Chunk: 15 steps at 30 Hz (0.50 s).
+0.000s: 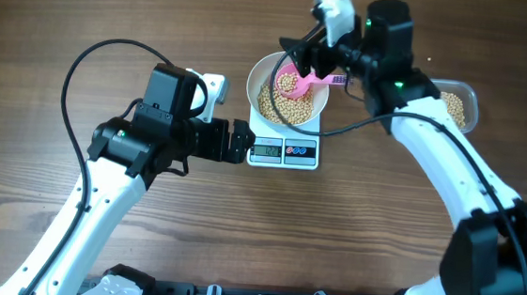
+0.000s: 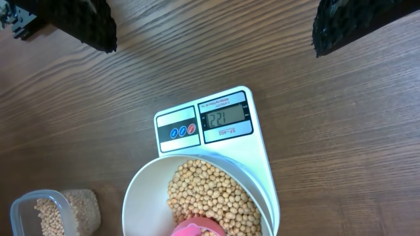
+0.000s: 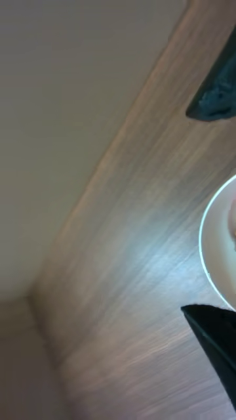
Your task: Scoop item into bowl and weigh 150g on scale
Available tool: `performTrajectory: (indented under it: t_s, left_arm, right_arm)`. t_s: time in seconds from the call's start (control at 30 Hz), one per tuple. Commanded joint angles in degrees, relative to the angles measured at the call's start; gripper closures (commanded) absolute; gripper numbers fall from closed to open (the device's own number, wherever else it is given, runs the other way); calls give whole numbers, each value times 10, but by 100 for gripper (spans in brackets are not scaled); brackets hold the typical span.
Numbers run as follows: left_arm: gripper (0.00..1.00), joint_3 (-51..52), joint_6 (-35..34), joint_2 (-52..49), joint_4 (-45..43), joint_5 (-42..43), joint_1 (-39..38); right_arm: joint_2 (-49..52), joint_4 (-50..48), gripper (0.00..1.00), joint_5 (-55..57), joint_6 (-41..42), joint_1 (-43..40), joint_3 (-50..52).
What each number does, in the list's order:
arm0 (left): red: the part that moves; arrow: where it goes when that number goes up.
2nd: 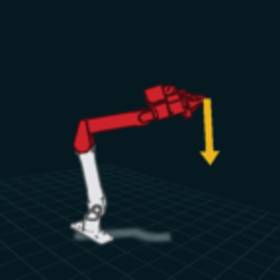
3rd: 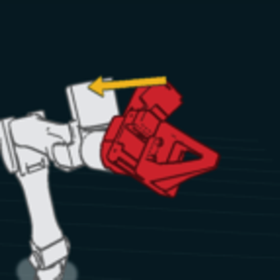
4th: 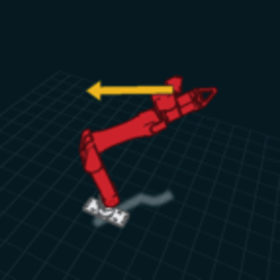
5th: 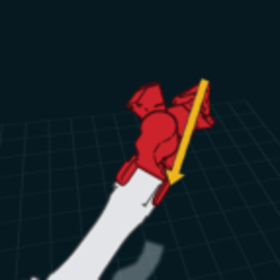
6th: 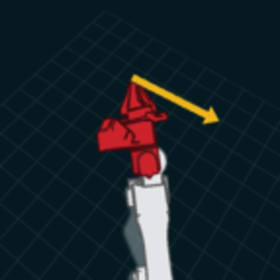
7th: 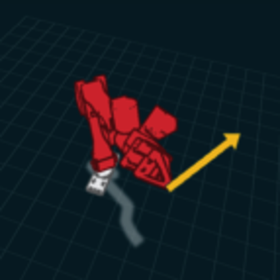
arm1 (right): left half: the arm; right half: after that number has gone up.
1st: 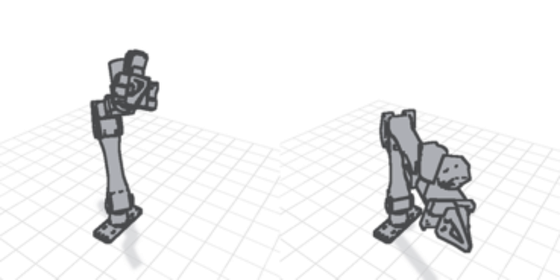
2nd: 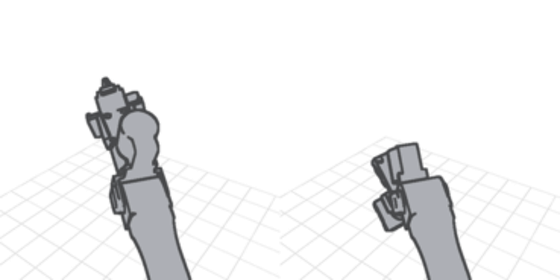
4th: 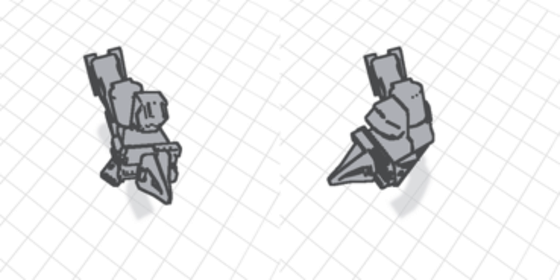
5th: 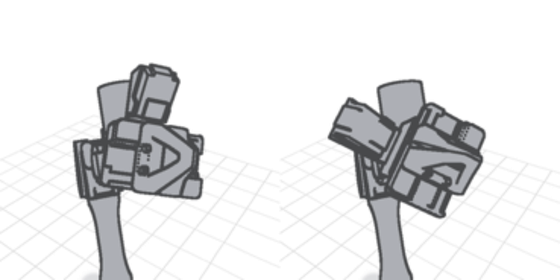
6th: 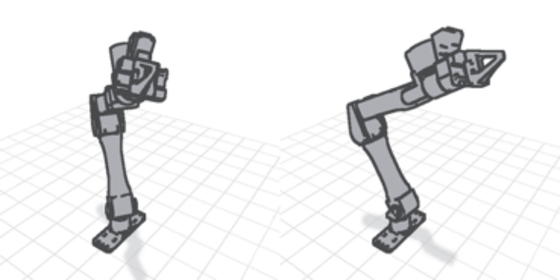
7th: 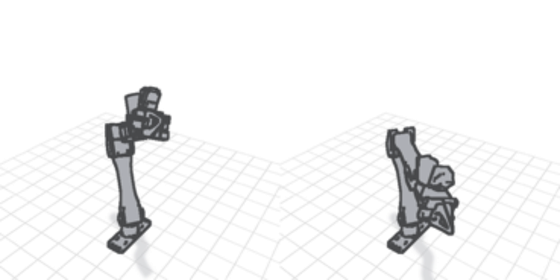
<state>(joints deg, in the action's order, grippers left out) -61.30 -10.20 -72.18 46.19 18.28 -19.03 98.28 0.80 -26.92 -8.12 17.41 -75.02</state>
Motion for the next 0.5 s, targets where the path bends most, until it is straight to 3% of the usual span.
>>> performTrajectory:
  t_s: [0.0, 0.23, 0.47]
  left_arm:
    - [0, 4, 9, -2, -2, 7, -2]
    - [0, 4, 9, -2, -2, 7, -2]
    - [0, 4, 9, -2, -2, 7, -2]
  right_arm:
    - [-45, -3, 7, 6, 88, -38, -16]
    - [-90, 41, 1, 6, 172, -135, -16]
    - [-79, 205, 0, -34, 171, -198, -14]
